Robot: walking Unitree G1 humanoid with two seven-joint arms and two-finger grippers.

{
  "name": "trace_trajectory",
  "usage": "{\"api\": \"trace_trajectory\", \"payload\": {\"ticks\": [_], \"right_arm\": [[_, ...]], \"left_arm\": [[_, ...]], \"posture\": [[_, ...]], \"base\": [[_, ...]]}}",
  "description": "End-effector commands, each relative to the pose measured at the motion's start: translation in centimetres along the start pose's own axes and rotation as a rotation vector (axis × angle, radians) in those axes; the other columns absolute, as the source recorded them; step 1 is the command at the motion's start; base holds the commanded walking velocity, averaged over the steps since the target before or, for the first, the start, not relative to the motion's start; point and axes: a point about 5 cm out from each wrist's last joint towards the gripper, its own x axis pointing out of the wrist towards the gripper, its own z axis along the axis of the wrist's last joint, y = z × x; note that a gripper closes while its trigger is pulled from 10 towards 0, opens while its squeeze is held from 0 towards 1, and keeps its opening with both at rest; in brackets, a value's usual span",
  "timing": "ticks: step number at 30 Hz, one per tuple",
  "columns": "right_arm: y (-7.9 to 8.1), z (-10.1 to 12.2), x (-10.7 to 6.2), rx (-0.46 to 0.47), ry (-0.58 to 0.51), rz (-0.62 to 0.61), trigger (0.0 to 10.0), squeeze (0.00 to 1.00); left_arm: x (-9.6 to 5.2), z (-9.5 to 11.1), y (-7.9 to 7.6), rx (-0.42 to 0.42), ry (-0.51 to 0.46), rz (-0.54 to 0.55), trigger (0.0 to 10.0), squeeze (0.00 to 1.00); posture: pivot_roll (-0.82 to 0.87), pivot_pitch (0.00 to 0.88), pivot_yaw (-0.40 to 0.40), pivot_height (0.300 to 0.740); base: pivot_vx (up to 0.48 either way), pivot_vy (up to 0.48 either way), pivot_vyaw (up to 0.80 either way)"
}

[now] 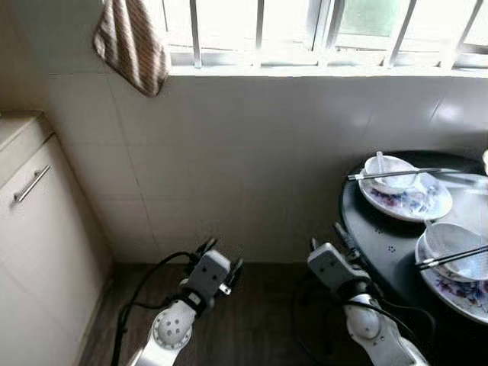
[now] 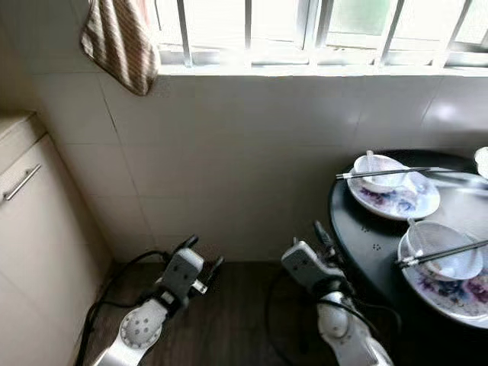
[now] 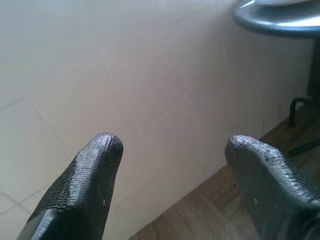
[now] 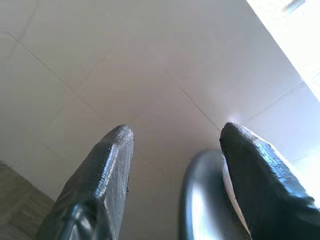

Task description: Kitchen organization

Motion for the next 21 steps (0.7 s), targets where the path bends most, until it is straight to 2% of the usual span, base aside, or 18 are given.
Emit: {"api": "trace_trajectory", "payload": {"ticks": [1, 10, 13, 21], "right_arm": [[0.12, 0.07, -0.02, -0.013, 0.0, 0.0, 10.0, 0.0], [-0.04, -0.09, 0.07, -0.068, 0.018, -0.03, 10.0, 0.0], [-0.53, -0.58, 0.25, -0.087, 0.055, -0.063, 10.0, 0.0], [-0.05, 0.02, 0.18, -0.112, 0.004, -0.03, 10.0, 0.0]], "left_arm": [[-0.2, -0.27, 0.05, 0.002, 0.01, 0.002, 10.0, 0.0], [-0.25, -0.18, 0.3, -0.014, 0.003, 0.023, 10.0, 0.0], [-0.15, -0.19, 0.14, 0.014, 0.007, 0.007, 10.0, 0.0], [-0.14, -0.2, 0.12, 0.01, 0.008, 0.012, 10.0, 0.0]], "posture": [[0.03, 0.0, 0.01, 0.74], [0.03, 0.0, 0.01, 0.74], [0.03, 0.0, 0.008, 0.74], [0.03, 0.0, 0.009, 0.74]], "base": [[0.0, -0.289, 0.0], [0.0, -0.032, 0.0], [0.0, 0.0, 0.0], [0.0, -0.45, 0.0]]}}
